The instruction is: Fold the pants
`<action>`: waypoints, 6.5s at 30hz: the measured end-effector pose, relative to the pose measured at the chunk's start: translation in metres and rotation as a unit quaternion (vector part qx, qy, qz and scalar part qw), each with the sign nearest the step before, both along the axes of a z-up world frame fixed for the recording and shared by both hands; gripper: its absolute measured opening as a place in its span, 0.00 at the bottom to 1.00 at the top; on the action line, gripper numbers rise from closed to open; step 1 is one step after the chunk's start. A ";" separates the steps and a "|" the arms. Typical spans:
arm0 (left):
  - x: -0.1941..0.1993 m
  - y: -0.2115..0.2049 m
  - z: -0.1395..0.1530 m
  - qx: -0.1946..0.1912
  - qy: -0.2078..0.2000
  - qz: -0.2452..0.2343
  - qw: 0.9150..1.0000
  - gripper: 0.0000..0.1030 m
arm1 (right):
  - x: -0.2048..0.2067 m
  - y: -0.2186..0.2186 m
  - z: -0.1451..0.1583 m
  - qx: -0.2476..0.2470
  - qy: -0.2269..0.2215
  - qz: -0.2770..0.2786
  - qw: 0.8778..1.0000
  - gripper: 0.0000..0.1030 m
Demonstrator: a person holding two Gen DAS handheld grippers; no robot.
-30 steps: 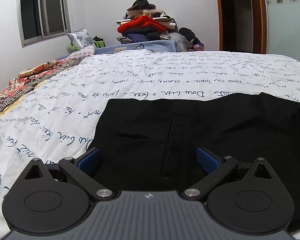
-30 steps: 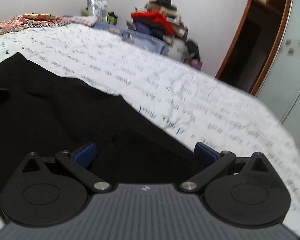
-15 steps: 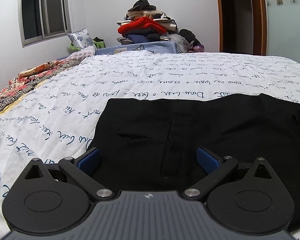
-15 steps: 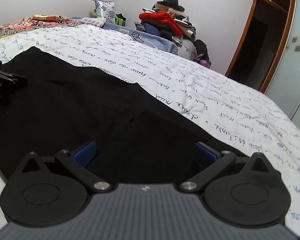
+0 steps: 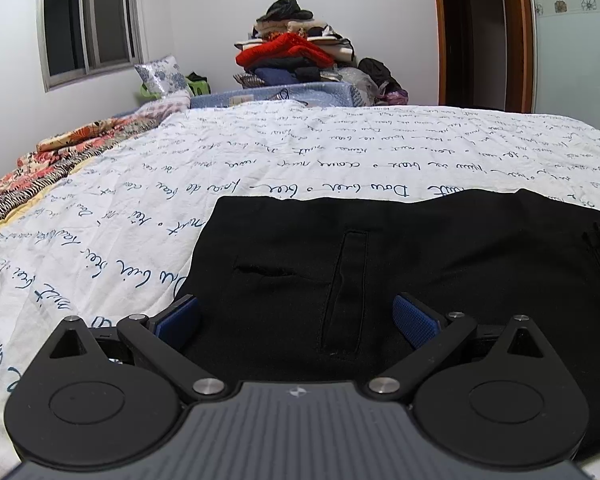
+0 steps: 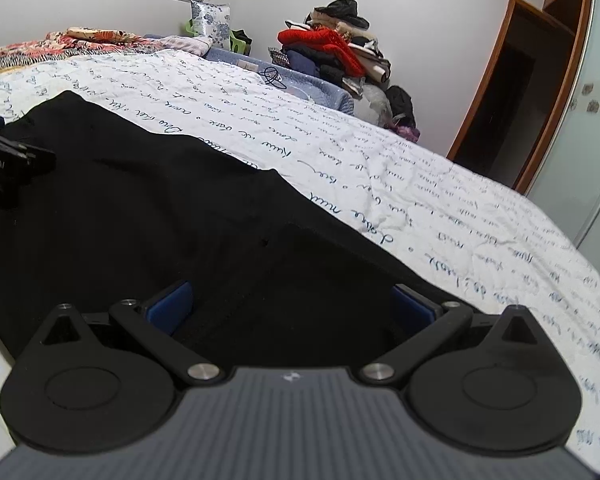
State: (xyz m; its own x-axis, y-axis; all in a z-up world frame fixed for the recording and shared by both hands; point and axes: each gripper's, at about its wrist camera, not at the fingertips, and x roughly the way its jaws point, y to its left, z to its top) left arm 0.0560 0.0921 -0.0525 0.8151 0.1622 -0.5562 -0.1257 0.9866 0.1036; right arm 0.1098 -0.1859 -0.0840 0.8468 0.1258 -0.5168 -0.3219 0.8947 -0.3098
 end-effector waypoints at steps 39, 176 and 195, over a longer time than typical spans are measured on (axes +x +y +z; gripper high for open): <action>-0.021 0.095 0.025 -0.335 0.126 0.087 0.930 1.00 | -0.104 0.202 -0.010 -0.236 -0.183 0.313 0.902 0.59; 0.023 -0.288 0.057 -0.137 0.054 -0.270 0.952 0.14 | -0.093 -0.193 0.044 0.158 -0.020 -0.125 0.979 0.23; -0.038 -0.341 0.034 0.074 0.009 -0.385 0.920 0.37 | -0.054 -0.280 0.051 0.437 0.023 -0.131 0.890 0.65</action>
